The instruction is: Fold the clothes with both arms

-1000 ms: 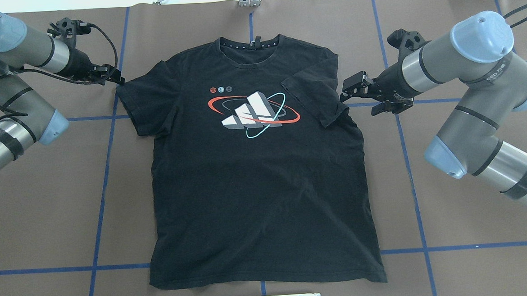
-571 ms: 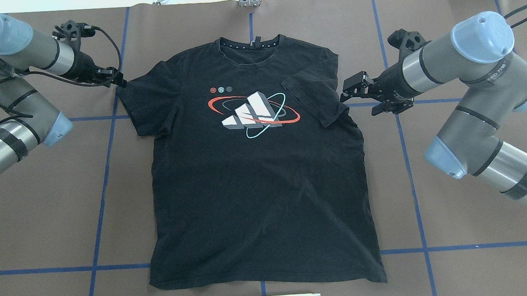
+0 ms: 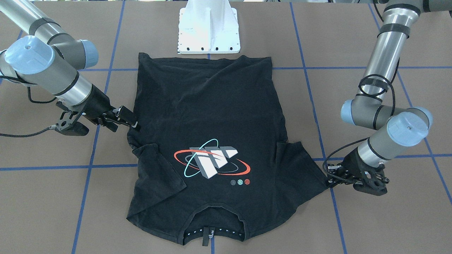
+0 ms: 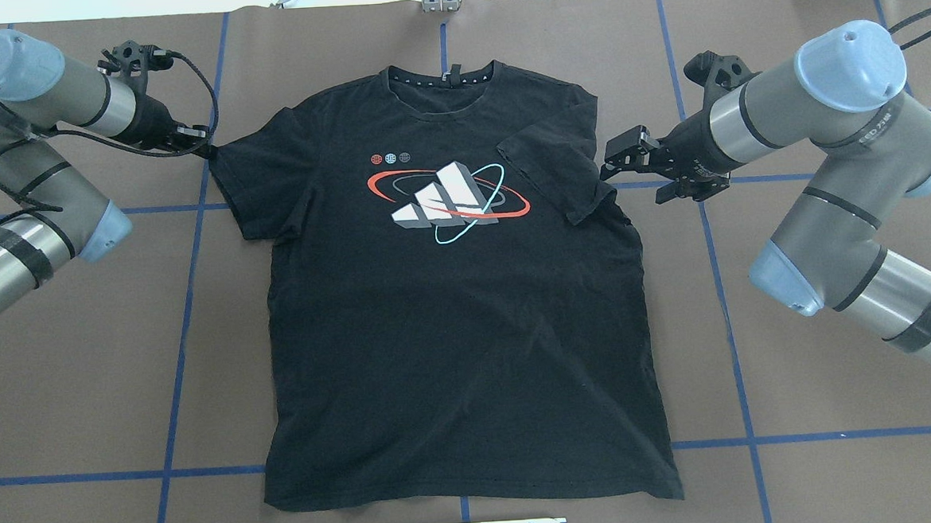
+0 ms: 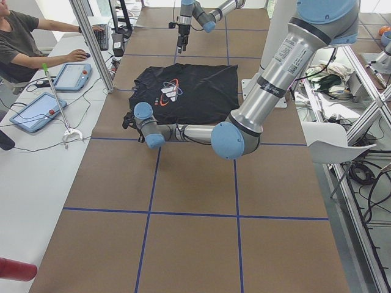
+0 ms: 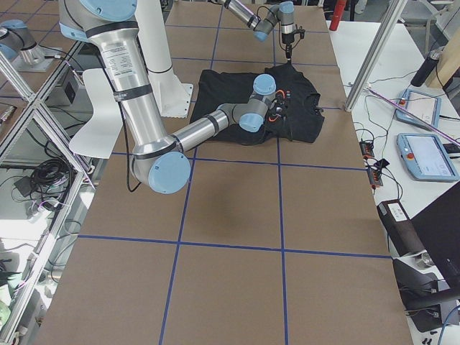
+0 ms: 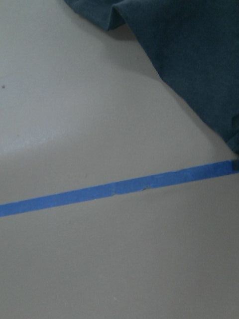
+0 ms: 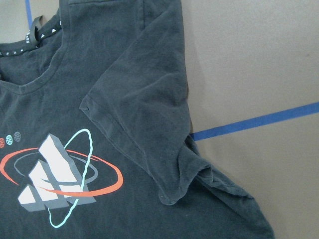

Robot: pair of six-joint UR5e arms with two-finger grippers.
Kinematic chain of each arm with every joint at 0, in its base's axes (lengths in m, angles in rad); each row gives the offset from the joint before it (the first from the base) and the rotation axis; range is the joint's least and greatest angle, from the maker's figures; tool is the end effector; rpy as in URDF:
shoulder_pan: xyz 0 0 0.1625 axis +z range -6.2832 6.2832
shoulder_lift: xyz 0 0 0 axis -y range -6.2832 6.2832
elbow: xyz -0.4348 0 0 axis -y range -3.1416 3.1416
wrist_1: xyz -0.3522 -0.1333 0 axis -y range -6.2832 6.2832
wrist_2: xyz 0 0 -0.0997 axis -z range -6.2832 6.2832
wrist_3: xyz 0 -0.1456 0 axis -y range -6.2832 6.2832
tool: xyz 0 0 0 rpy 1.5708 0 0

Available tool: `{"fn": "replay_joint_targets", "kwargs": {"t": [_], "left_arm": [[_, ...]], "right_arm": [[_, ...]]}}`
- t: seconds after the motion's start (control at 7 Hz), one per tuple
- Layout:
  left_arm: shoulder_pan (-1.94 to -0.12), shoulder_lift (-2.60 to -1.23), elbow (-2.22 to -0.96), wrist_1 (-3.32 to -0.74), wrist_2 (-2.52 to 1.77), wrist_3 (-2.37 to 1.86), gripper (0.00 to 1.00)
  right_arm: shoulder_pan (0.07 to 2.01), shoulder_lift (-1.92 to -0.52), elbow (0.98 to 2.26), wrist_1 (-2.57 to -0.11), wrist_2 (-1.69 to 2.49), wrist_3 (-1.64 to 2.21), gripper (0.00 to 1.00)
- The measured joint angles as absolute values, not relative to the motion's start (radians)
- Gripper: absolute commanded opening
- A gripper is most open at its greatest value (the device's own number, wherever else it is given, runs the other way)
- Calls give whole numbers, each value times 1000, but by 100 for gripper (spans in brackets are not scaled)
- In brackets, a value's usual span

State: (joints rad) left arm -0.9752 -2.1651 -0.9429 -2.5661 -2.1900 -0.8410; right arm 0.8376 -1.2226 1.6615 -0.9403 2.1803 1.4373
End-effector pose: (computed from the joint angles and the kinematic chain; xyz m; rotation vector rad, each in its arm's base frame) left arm 0.3802 -0.6480 0.5206 0.3236 1.0371 0.0768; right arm -0.3777 -0.4940 0.3915 -0.0031 -1.1707 0.2967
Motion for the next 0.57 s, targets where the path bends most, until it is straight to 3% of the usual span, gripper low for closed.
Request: {"fn": "replay_joint_targets", "kwargs": {"t": [0.57], "left_arm": [[-1006, -2118, -1193, -2502, -2322, -1043, 0]], "right_arm": [[838, -1222, 1667, -941, 2185, 1437, 100]]}}
